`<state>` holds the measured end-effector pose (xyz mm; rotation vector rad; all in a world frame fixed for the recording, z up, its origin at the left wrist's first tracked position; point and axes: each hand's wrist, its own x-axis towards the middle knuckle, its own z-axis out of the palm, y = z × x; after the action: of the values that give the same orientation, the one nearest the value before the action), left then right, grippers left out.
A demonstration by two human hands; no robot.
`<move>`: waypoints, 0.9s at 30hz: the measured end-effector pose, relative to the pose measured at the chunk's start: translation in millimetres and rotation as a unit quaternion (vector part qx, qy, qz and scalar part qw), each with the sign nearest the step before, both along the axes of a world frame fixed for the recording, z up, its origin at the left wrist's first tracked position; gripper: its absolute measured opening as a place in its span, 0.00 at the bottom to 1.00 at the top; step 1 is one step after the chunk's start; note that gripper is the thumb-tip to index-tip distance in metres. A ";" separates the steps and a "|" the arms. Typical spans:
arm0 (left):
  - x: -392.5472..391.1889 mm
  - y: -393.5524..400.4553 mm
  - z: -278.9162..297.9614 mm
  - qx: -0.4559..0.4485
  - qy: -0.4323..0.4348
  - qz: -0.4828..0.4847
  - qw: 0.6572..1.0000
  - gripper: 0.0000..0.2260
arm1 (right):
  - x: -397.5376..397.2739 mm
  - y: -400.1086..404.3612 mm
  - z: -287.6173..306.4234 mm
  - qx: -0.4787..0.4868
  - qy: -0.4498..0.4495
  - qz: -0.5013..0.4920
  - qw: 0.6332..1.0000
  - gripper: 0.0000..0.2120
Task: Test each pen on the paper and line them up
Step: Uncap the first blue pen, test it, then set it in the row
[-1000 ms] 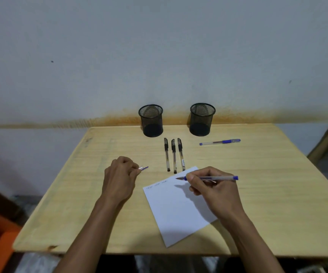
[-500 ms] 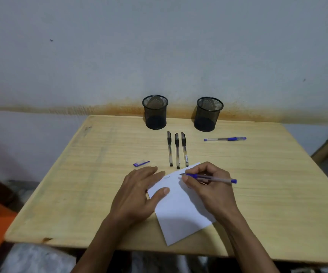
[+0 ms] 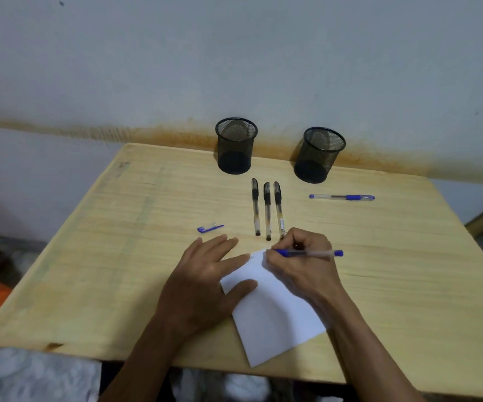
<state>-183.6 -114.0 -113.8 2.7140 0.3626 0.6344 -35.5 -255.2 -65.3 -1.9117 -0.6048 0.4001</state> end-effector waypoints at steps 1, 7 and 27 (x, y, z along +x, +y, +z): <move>0.7 0.0 1.6 -0.007 0.012 0.002 1.000 0.22 | 0.4 0.5 -2.7 -0.001 -0.002 -0.007 1.000 0.06; 2.9 1.0 5.9 -0.055 0.053 0.009 0.997 0.24 | 3.0 4.1 -10.5 -0.020 -0.031 -0.009 0.999 0.06; 3.2 0.1 8.1 -0.062 0.074 0.010 0.995 0.26 | 8.7 5.4 -13.2 -0.027 -0.072 0.007 0.997 0.08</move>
<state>-180.4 -113.9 -105.7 2.6469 0.4512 0.4034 -26.8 -249.8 -78.5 -2.0012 -0.7080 0.2908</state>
